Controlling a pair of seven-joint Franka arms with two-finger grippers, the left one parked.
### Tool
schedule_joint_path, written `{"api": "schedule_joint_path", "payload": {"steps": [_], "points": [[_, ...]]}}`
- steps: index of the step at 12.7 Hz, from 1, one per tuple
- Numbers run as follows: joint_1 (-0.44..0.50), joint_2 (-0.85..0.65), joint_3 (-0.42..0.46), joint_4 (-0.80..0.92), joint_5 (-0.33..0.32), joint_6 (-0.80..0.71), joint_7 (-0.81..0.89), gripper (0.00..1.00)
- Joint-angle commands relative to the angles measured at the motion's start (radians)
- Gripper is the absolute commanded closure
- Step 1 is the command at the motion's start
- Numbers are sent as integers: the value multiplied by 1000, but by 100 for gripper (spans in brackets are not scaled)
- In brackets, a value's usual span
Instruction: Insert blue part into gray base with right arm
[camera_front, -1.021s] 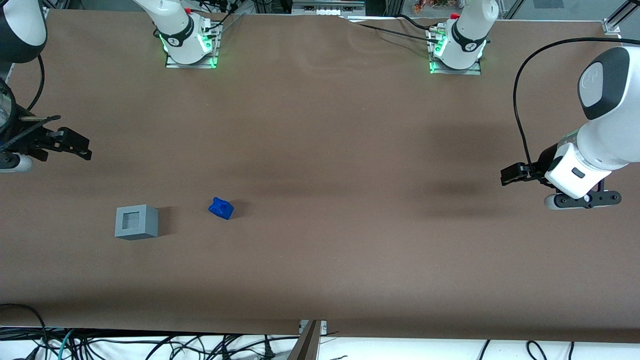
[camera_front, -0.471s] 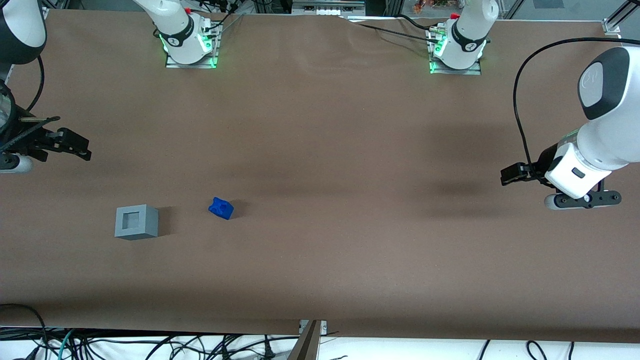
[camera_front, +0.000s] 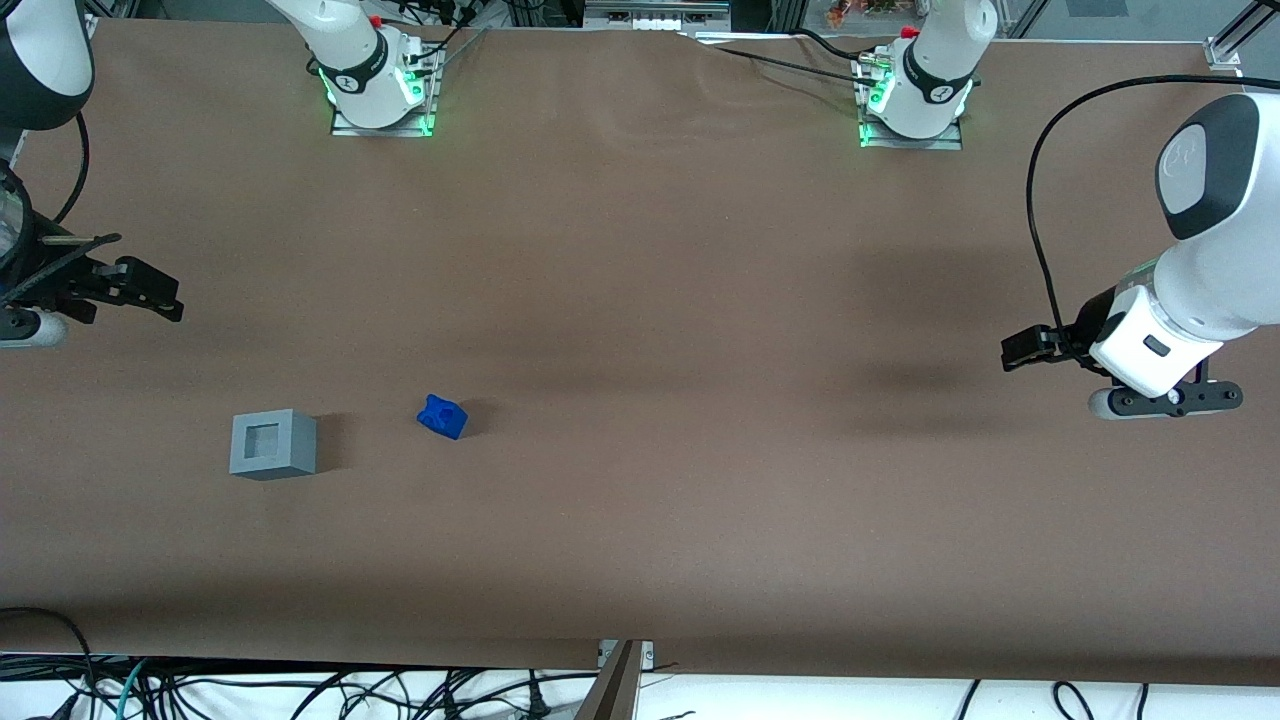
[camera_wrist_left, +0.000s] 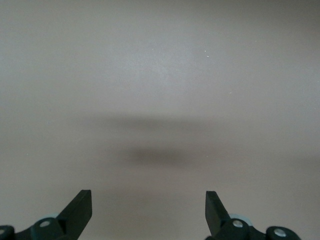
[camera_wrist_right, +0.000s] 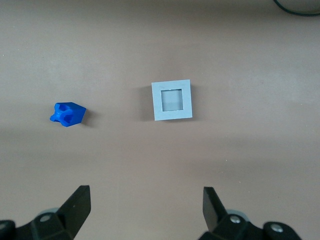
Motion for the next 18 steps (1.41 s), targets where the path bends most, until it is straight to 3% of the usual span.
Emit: {"api": "schedule_joint_path", "payload": {"steps": [1, 11, 14, 18], "points": [[-15, 1, 15, 10, -7, -12, -9, 1], [-11, 4, 16, 8, -12, -12, -5, 1], [20, 24, 33, 8, -96, -12, -5, 1], [63, 76, 33, 8, -102, 3, -5, 1]]}}
